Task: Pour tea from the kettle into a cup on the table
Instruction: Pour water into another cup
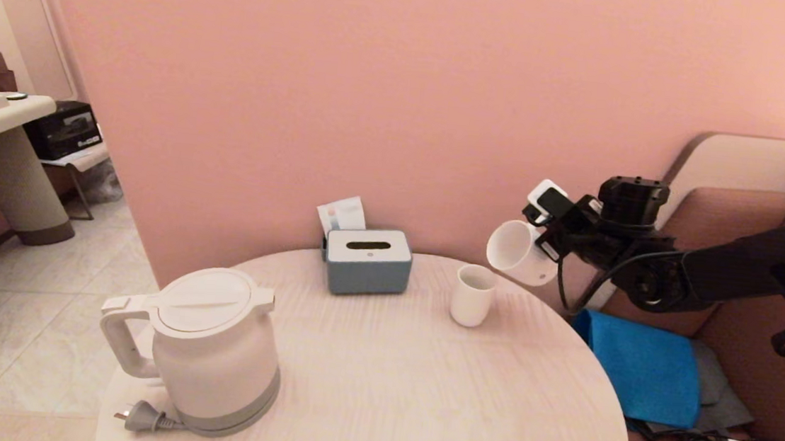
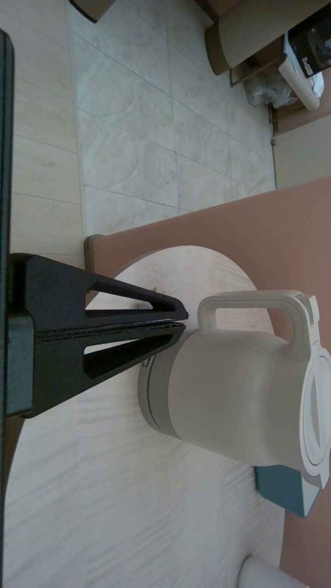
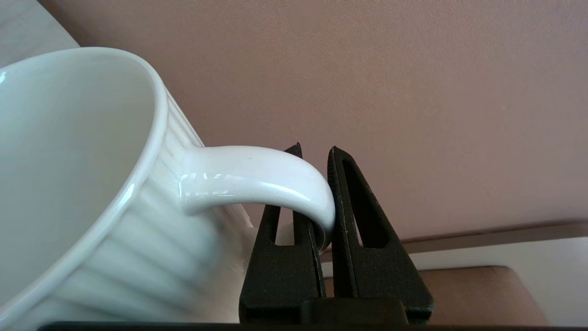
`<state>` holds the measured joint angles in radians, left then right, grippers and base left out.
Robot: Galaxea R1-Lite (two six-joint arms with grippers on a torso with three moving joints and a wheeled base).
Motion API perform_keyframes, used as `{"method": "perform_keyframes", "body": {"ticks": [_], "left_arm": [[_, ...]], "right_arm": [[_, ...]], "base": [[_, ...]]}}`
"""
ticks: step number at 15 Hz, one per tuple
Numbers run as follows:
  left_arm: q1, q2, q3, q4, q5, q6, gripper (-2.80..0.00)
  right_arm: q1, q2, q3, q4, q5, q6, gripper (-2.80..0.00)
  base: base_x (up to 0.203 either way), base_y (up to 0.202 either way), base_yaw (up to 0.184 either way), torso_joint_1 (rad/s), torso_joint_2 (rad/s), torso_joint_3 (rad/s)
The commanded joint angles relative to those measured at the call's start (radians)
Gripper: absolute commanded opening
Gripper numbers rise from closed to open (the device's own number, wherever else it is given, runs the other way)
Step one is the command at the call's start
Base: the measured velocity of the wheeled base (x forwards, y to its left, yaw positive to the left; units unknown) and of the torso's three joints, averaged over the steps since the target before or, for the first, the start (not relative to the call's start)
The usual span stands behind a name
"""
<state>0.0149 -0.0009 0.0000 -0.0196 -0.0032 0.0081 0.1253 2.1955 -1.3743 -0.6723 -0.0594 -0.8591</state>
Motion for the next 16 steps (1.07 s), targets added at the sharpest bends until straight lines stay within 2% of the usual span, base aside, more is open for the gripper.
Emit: {"method": "perform_keyframes", "body": {"ticks": [1,11,16], "left_arm": [[0.0,0.001,0.0,0.0,0.0,0.0,-2.8],[0.0,0.001,0.0,0.0,0.0,0.0,-2.8],[0.0,0.001,0.0,0.0,0.0,-0.001,-2.8]], "right_arm": [[0.013,0.0,0.0,-0.004,-0.004,-0.009,-2.8],[0.027,-0.009,0.002,-0.01,-0.027,-0.194,-2.8],[0.03,-0.015,0.001,-0.009,-0.039,-0.262,-2.8]], "base": [[0.0,0.0,0.0,0.0,0.0,0.0],[0.0,0.0,0.0,0.0,0.0,0.0],[0.0,0.0,0.0,0.0,0.0,0.0]]}}
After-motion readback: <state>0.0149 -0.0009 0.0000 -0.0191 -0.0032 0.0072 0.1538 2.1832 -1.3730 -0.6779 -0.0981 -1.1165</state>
